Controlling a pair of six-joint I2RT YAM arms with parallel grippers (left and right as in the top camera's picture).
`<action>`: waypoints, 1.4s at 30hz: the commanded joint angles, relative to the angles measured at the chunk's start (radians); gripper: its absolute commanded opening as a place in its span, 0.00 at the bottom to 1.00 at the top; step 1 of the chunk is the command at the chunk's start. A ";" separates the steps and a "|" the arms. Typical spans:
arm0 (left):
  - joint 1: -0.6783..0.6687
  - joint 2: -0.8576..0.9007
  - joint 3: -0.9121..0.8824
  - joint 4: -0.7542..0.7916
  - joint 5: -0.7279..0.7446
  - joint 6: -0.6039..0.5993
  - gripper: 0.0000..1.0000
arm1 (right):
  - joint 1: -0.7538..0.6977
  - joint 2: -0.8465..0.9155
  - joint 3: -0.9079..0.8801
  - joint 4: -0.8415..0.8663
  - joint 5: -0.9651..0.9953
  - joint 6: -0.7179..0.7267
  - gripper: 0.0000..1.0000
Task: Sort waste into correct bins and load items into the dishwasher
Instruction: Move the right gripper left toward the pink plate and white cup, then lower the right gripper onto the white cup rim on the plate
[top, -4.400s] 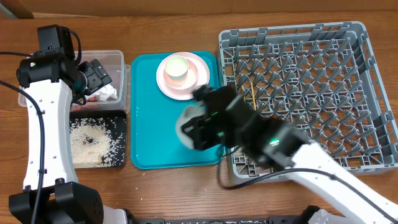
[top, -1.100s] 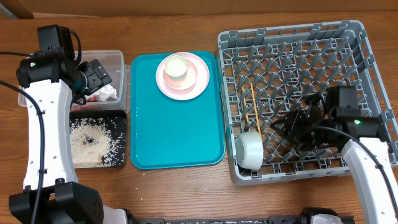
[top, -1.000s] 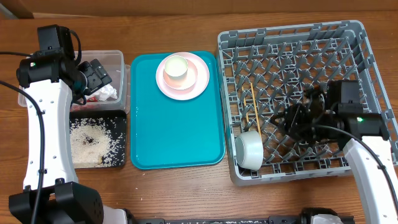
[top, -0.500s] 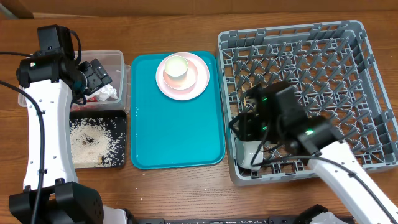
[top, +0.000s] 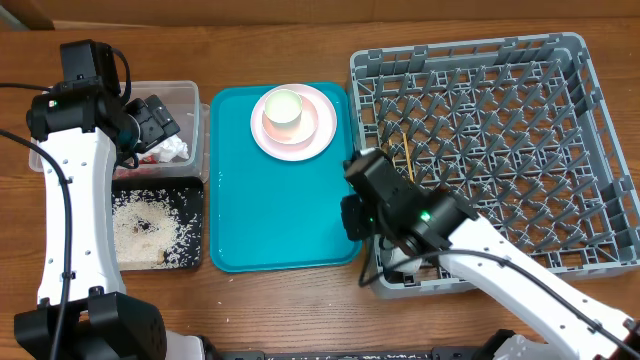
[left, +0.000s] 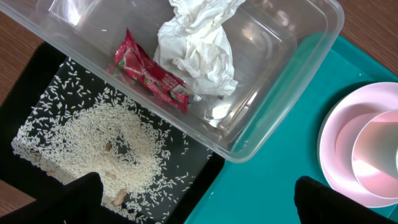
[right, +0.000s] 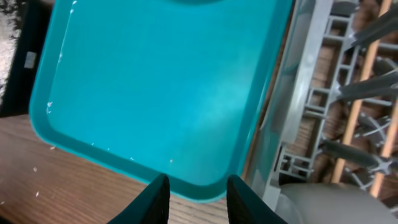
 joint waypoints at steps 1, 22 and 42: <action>-0.002 0.003 0.023 0.001 0.005 -0.013 1.00 | 0.000 0.054 0.163 -0.037 0.029 -0.004 0.32; -0.002 0.003 0.023 0.001 0.005 -0.013 1.00 | 0.083 0.609 0.637 -0.039 0.054 -0.210 0.38; -0.002 0.003 0.023 0.001 0.005 -0.013 1.00 | 0.097 0.810 0.636 0.125 0.190 -0.428 0.38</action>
